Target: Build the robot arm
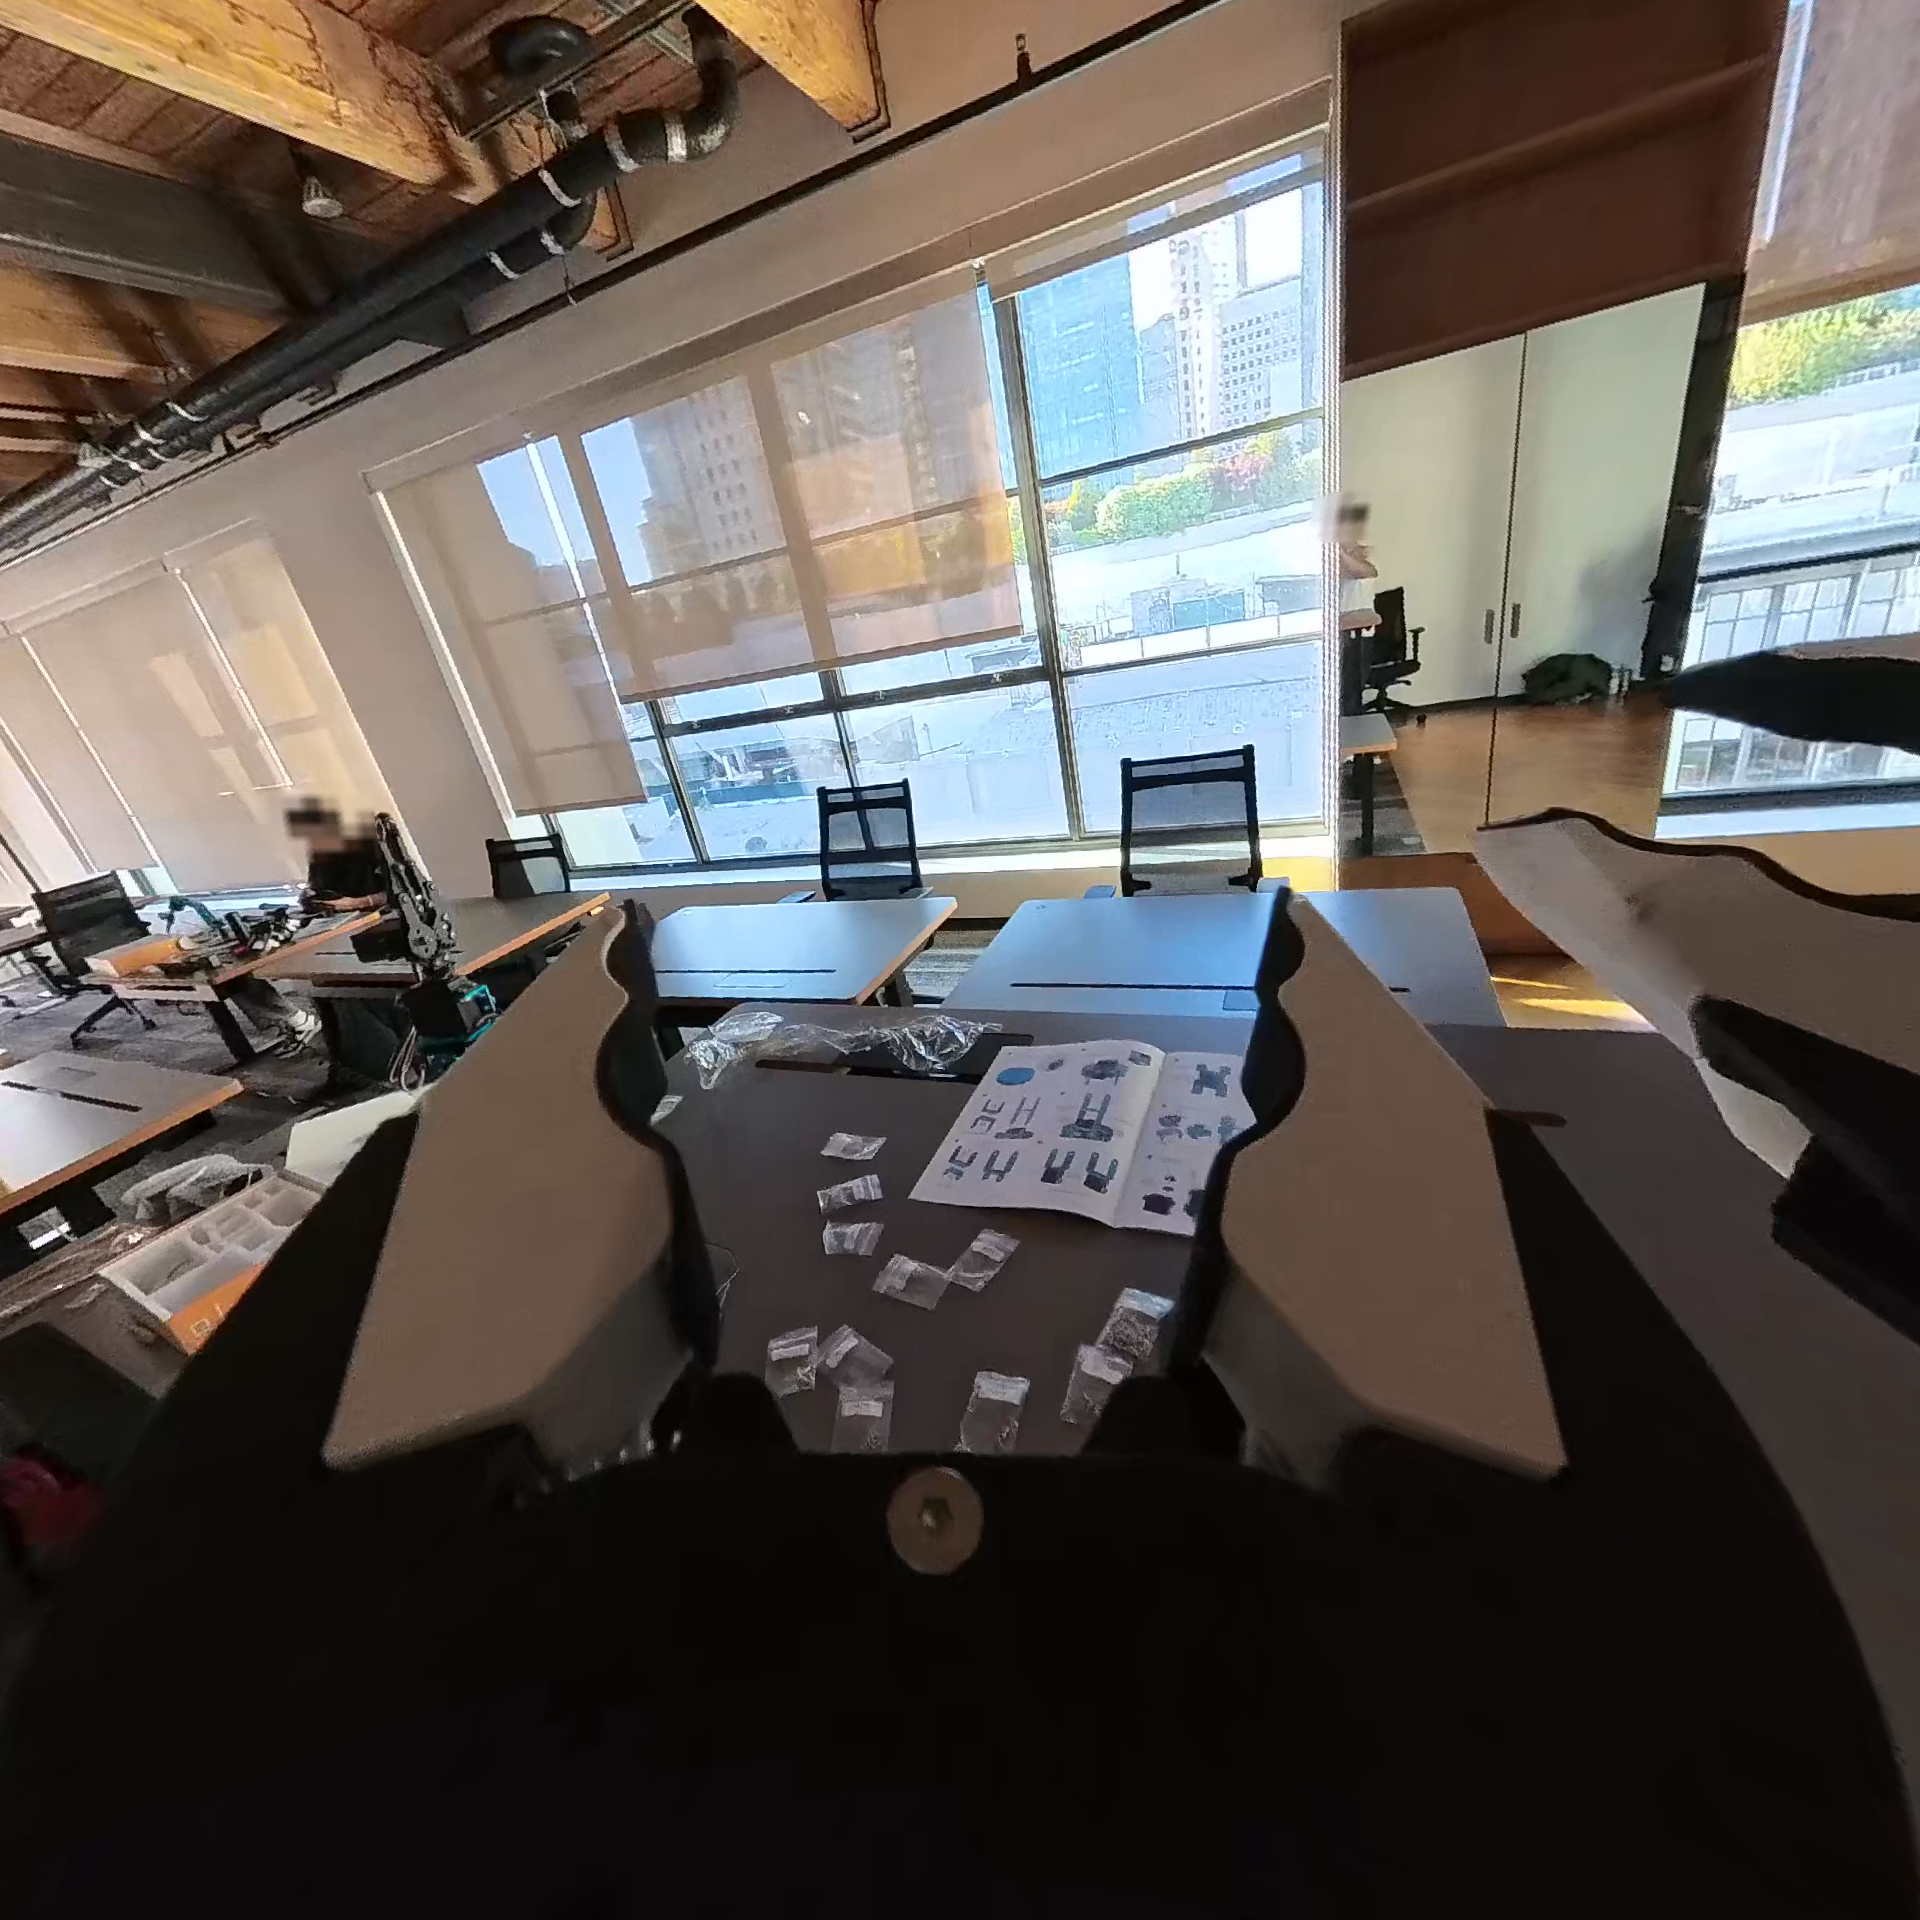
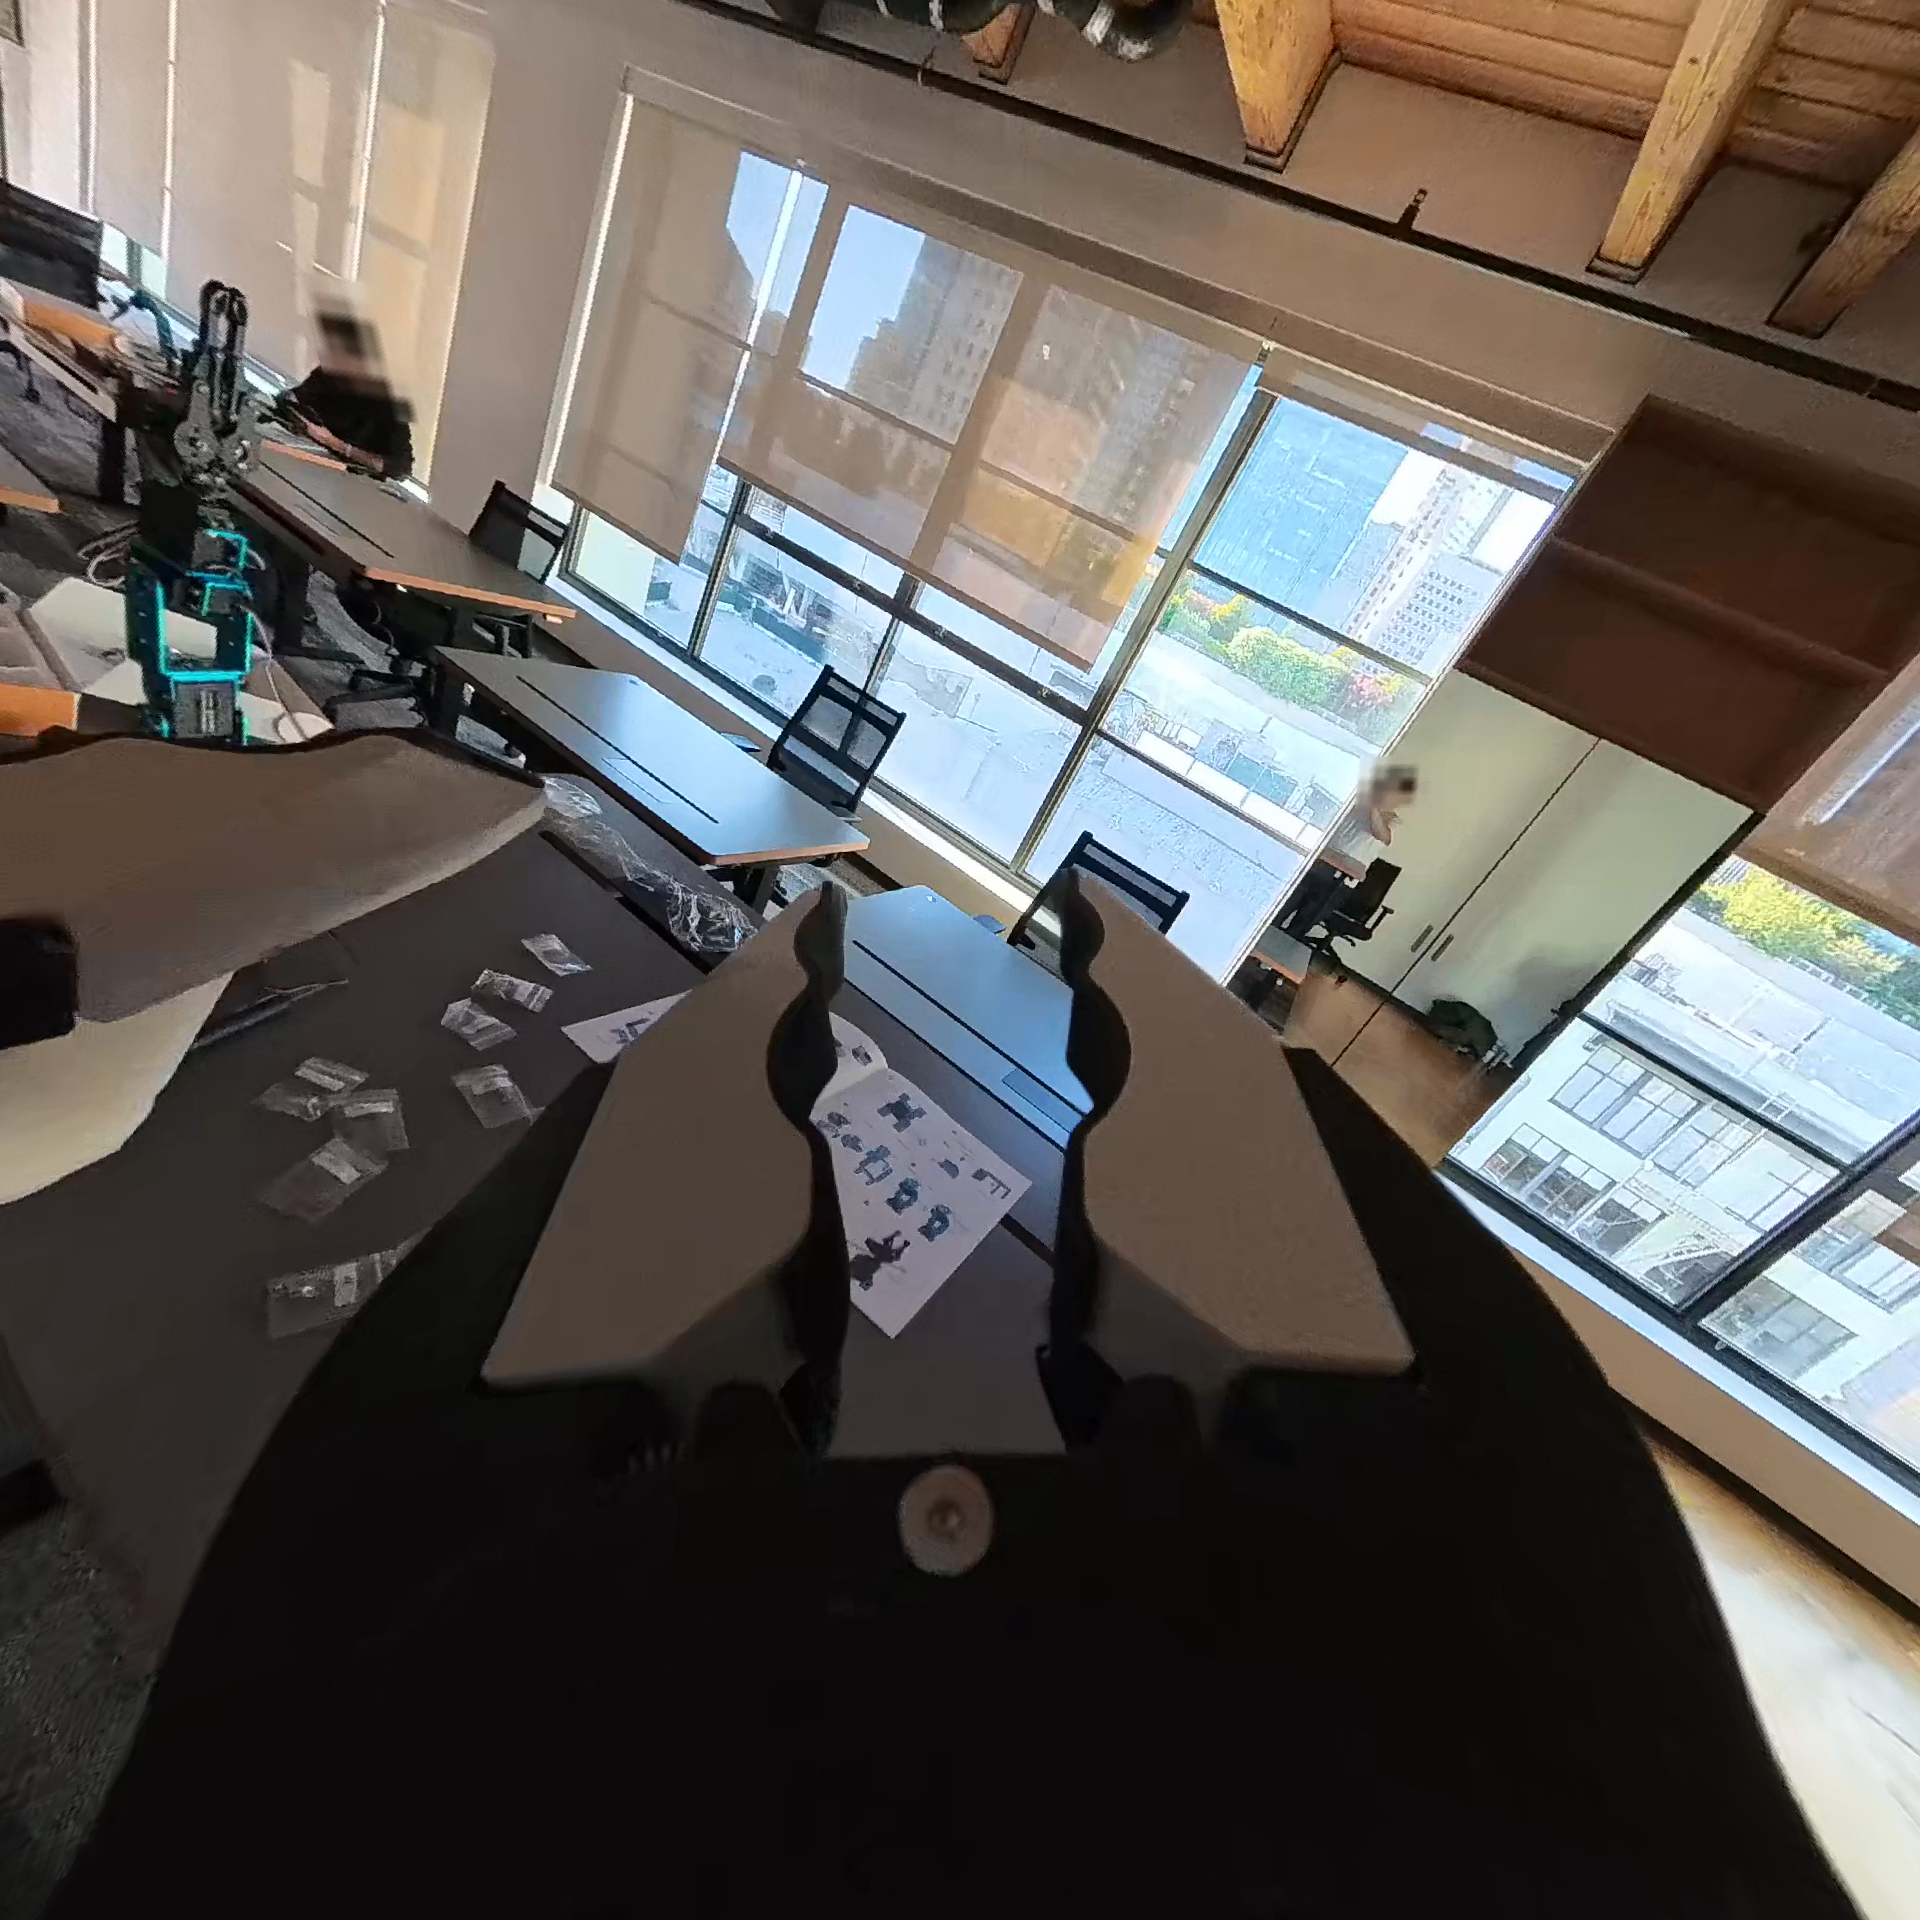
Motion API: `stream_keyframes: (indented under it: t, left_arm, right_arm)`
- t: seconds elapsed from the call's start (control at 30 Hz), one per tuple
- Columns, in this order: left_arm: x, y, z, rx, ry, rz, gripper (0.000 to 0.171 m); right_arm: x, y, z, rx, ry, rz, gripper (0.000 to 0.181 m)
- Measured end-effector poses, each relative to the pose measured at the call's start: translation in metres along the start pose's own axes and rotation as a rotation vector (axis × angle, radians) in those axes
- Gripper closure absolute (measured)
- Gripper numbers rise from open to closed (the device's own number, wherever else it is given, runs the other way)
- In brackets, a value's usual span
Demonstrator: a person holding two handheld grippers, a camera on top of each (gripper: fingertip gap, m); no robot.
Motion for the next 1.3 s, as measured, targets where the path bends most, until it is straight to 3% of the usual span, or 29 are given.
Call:
stream_keyframes:
  t: [0.27, 0.4, 0.53, 0.63, 0.7, 0.83, 0.93, 1.0, 1.1, 1.2, 1.3]
  left_arm:
    - [-0.027, 0.027, 0.018, -0.004, 0.024, -0.018, 0.057]
    - [-0.049, 0.072, 0.054, 0.081, 0.065, -0.003, 0.057]
    - [-0.077, 0.114, 0.107, 0.141, 0.138, 0.079, 0.060]
    - [-0.090, 0.133, 0.161, 0.110, 0.158, 0.205, 0.069]
    - [-0.089, 0.148, 0.210, 0.082, 0.189, 0.298, 0.077]
    - [-0.069, 0.191, 0.324, 0.043, 0.289, 0.391, 0.097]
    - [-0.065, 0.232, 0.387, 0.065, 0.402, 0.362, 0.107]
    - [-0.080, 0.241, 0.393, 0.110, 0.401, 0.391, 0.114]
    - [-0.124, 0.243, 0.367, 0.092, 0.301, 0.400, 0.121]
    - [-0.158, 0.232, 0.343, 0.094, 0.226, 0.428, 0.124]
    - [-0.171, 0.217, 0.340, 0.119, 0.224, 0.433, 0.129]
  right_arm:
    - [-0.036, 0.005, 0.003, -0.011, -0.001, 0.034, 0.137]
    - [-0.073, 0.011, 0.018, -0.003, 0.036, 0.056, 0.138]
    - [-0.121, 0.025, 0.050, -0.009, 0.102, 0.051, 0.140]
    - [-0.145, 0.037, 0.099, -0.019, 0.143, 0.015, 0.146]
    - [-0.150, 0.048, 0.149, -0.050, 0.170, -0.030, 0.145]
    - [-0.130, 0.089, 0.266, -0.103, 0.316, -0.116, 0.121]
    - [-0.107, 0.124, 0.319, -0.152, 0.392, -0.125, 0.121]
    - [-0.101, 0.150, 0.335, -0.159, 0.418, -0.164, 0.126]
    - [-0.106, 0.171, 0.344, -0.081, 0.414, -0.198, 0.140]
    - [-0.123, 0.169, 0.350, -0.079, 0.424, -0.193, 0.142]
    - [-0.134, 0.160, 0.354, -0.148, 0.426, -0.202, 0.142]
Point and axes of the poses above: each gripper's, where its closed fingertips meet, x back along the fingers, z out of its underside, y = z × x across the jaws, the point moved 1 cm from there along x, back along the fingers, and after that the axes turned 3 degrees about x, right-handed, at the moved point
